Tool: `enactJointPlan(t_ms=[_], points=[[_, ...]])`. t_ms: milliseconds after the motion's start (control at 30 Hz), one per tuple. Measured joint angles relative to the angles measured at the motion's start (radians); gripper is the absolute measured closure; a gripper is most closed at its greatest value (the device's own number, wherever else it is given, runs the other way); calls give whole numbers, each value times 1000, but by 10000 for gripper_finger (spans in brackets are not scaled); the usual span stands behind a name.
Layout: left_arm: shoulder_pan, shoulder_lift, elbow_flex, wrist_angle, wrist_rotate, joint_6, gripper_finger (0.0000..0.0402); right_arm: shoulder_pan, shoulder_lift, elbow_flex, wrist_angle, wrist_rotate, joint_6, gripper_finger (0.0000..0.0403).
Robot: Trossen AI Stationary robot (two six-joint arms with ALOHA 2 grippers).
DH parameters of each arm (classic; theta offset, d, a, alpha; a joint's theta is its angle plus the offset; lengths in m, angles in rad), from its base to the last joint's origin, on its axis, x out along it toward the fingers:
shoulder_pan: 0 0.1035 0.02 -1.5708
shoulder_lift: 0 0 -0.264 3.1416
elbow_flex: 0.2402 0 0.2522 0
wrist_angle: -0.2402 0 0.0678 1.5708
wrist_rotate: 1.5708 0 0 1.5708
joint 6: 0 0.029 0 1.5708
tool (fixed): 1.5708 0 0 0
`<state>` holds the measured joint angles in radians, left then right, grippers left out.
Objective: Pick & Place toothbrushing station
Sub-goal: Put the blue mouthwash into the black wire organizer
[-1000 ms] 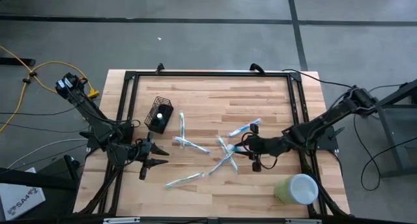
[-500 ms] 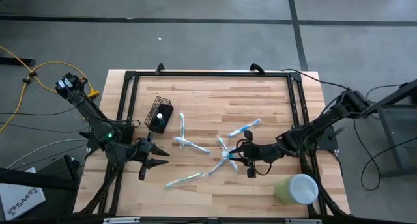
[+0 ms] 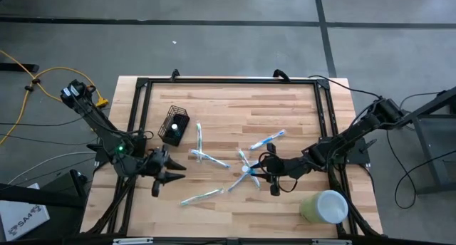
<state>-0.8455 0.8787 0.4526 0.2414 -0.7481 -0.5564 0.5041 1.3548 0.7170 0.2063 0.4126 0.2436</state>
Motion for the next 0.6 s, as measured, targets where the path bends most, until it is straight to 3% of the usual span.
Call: enactJointPlan(t_ms=[233, 467, 600], points=[[146, 37, 19, -5, 212, -13, 275, 0, 0, 0, 8, 0, -1, 298], [374, 186, 160, -33, 519, 161, 275, 0, 0, 0, 8, -7, 11, 298], [445, 303, 265, -71, 596, 294, 275, 0, 0, 0, 11, -28, 19, 298]])
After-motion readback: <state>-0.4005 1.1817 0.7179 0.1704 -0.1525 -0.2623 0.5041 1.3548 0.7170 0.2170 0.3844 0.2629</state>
